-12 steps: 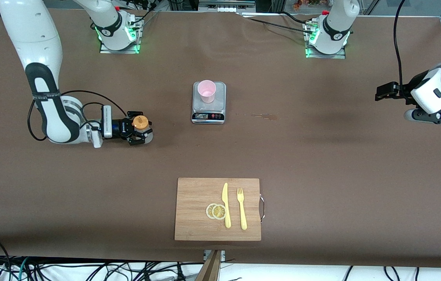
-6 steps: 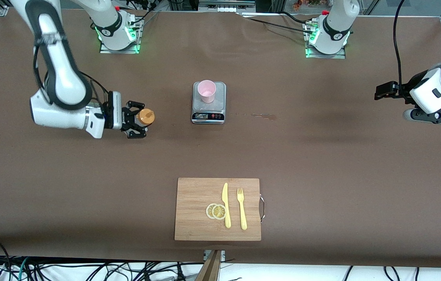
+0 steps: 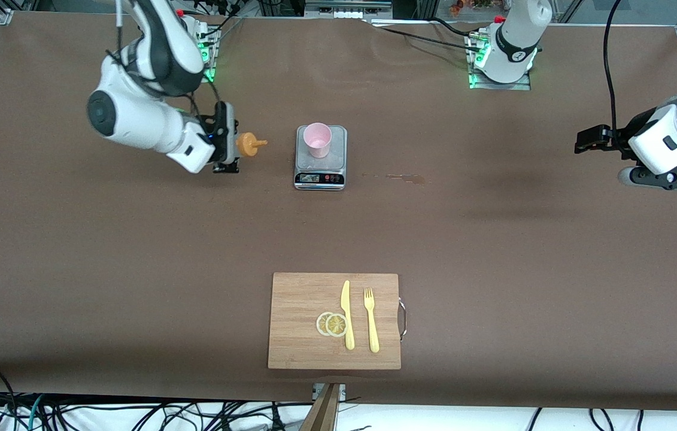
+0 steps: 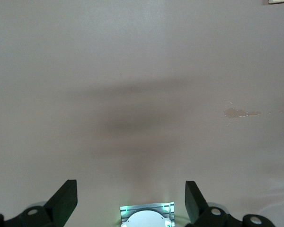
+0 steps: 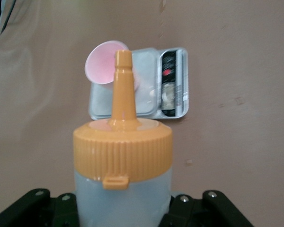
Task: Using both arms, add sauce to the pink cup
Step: 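Lift the bottle with the right gripper toward the pink cup, then tilt the bottle nozzle over the cup and squeeze sauce in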
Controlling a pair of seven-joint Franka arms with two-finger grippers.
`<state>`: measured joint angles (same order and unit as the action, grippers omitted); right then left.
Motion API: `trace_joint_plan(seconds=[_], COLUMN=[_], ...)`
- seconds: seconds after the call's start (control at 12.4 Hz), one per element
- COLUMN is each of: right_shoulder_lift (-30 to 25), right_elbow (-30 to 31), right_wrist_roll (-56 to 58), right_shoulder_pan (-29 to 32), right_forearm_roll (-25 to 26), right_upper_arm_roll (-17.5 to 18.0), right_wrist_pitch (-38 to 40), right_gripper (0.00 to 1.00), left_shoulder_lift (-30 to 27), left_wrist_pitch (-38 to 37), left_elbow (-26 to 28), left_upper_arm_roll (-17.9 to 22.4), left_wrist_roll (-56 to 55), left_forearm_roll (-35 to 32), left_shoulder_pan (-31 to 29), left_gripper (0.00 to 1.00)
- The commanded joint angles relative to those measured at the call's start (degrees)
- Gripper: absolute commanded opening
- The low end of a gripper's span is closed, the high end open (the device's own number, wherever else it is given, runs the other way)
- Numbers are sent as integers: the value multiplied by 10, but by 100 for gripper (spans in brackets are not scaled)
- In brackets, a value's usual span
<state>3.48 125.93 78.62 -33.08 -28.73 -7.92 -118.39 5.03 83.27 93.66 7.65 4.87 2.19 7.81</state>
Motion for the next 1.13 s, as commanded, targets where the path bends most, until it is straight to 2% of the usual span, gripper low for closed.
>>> trace_joint_plan(seconds=[0.0, 0.32, 0.65, 1.05], right_shoulder_lift=[-33, -28, -6, 37], right_elbow=[31, 30, 20, -31], right_wrist_roll=[-136, -295, -387, -498], right_shoulder_pan=[-4, -12, -33, -70], right_forearm_roll=[84, 191, 245, 291], right_upper_arm_roll=[50, 110, 128, 147], right_wrist_pitch=[-14, -11, -6, 42], right_gripper=[0, 0, 0, 0], left_shoulder_lift=[5, 5, 5, 5], left_wrist_pitch=[-11, -11, -11, -11], left_elbow=[-14, -14, -15, -15], left_upper_arm_roll=[-2, -2, -2, -2], left_wrist_roll=[11, 11, 11, 11], left_forearm_roll=[-7, -7, -7, -7], left_shoulder_pan=[-2, -2, -1, -1], left_gripper=[100, 100, 100, 100])
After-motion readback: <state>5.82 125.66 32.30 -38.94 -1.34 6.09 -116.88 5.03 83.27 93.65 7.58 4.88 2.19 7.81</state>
